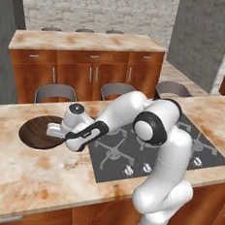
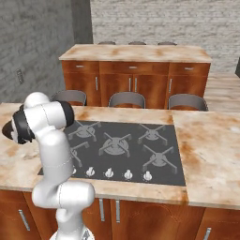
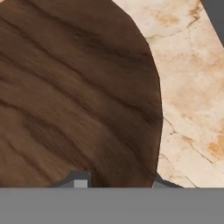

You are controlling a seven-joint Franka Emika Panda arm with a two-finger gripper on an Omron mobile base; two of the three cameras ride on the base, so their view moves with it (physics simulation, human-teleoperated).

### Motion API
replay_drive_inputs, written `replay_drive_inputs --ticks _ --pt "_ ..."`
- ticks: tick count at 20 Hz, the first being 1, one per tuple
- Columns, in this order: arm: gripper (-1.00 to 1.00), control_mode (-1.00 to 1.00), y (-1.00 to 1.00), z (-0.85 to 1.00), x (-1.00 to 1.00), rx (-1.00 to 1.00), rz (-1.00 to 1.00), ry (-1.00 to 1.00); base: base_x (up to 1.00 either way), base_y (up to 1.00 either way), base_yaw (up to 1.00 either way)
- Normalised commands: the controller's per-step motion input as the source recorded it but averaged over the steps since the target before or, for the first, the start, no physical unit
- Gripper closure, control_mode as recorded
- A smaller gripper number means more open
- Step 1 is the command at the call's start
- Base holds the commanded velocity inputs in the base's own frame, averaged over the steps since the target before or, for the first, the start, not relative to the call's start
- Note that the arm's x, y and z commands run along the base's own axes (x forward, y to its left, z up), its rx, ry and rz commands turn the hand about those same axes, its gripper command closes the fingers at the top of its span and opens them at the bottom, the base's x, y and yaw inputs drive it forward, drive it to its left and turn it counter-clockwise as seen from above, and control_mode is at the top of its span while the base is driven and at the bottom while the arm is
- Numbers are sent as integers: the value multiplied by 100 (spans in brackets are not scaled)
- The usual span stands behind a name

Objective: Pick the cup and bowl from the counter and place them on the counter next to the sink.

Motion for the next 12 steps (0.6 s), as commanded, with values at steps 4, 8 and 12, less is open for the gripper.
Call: replay_drive_inputs --ticks 4,8,12 --pt "100 -100 -1 55 -25 4 0 0 0 0 0" --pt "100 -100 -13 87 -79 16 0 -1 0 0 0" --pt "100 -100 -27 60 -50 25 -2 -10 0 0 0"
